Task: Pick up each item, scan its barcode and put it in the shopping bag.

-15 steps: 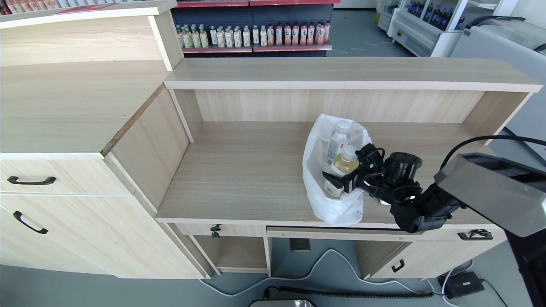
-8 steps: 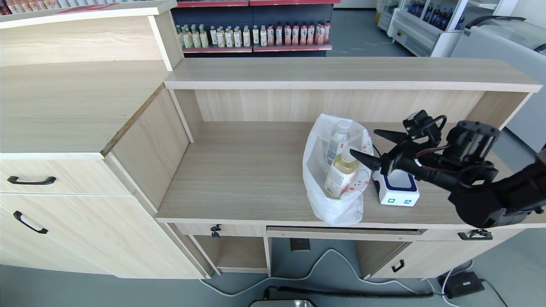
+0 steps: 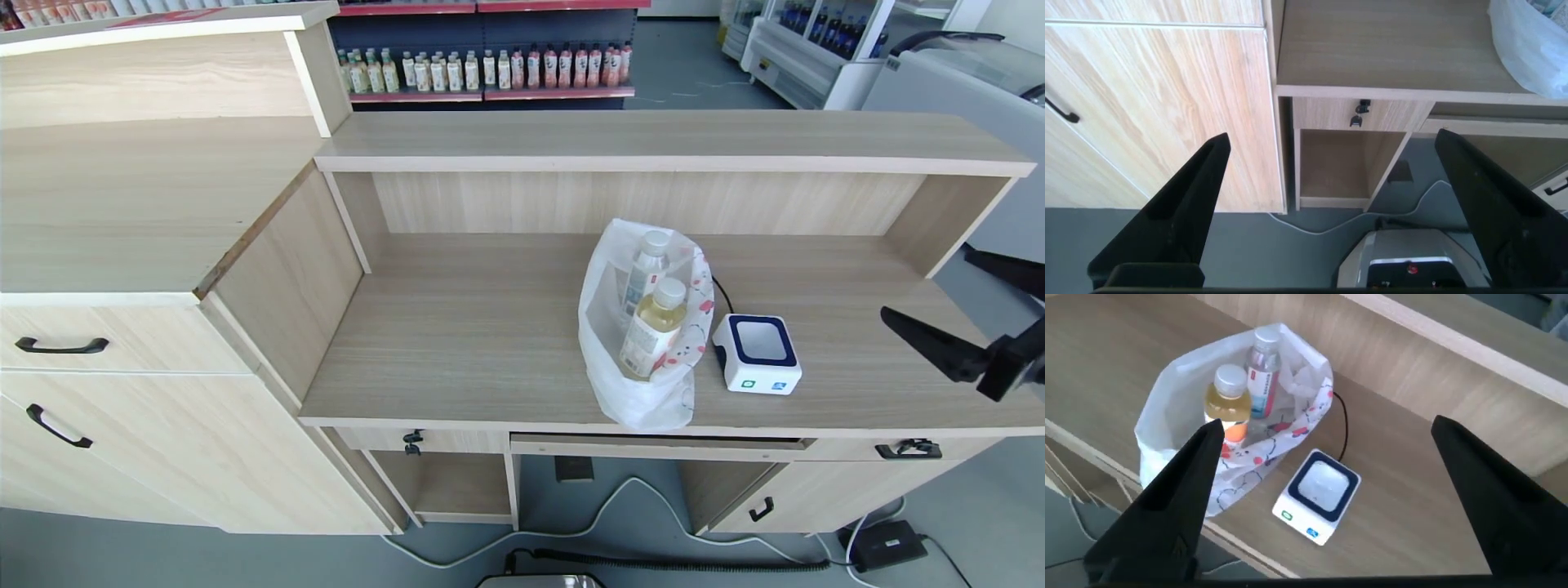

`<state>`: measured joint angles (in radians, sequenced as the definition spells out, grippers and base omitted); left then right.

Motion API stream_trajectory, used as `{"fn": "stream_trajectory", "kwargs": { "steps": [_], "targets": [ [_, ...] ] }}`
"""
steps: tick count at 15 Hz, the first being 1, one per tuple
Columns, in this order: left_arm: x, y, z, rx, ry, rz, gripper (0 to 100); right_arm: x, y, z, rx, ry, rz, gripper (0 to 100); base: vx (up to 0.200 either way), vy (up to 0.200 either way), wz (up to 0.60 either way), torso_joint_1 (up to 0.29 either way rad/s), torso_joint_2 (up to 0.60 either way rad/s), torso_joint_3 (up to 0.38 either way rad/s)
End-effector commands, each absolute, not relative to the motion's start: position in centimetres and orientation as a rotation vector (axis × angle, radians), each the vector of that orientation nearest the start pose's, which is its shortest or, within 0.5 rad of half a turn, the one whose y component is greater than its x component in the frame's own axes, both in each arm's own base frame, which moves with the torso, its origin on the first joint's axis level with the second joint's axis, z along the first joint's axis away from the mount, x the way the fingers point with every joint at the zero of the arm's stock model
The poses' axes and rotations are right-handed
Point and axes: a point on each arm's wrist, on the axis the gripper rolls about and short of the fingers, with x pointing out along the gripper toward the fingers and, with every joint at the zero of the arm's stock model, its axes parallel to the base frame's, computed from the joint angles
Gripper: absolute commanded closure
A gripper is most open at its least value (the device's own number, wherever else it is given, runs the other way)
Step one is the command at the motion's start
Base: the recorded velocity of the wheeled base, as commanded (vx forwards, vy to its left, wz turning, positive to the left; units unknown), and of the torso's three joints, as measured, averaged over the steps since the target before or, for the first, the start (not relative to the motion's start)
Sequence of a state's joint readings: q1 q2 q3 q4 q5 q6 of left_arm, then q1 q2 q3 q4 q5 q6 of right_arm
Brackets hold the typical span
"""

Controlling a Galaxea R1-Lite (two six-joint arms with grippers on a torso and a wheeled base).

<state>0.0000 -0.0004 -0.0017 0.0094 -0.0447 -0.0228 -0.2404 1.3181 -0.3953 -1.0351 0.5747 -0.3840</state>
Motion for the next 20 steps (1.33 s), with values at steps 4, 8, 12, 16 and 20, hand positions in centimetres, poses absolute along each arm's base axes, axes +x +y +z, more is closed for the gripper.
{"fn": "stream_trajectory", "kwargs": {
  "steps": [4,8,12,16,20],
  "targets": [
    [-2.3,-0.1,7.5,-0.023,0.01,-0.044,0,11.7,-2.5,21.3,-0.282,-0.091,-0.11,0,0.0,0.0,0.0,0.0,0.0,0.0],
    [-2.3,-0.1,7.5,-0.023,0.008,-0.044,0,5.4,-0.9,17.7,-0.186,-0.021,-0.142,0,0.0,0.0,0.0,0.0,0.0,0.0],
    [-2.3,-0.1,7.5,-0.023,0.008,-0.044,0,0.1,0.0,11.9,-0.184,-0.12,-0.109,0,0.0,0.0,0.0,0.0,0.0,0.0],
    [-2.3,-0.1,7.5,-0.023,0.008,-0.043,0,-1.5,0.1,9.2,-0.161,-0.033,-0.132,0,0.0,0.0,0.0,0.0,0.0,0.0],
    [-2.3,-0.1,7.5,-0.023,0.008,-0.044,0,-1.5,-0.1,8.5,-0.102,0.038,-0.204,0,0.0,0.0,0.0,0.0,0.0,0.0]
  ]
}}
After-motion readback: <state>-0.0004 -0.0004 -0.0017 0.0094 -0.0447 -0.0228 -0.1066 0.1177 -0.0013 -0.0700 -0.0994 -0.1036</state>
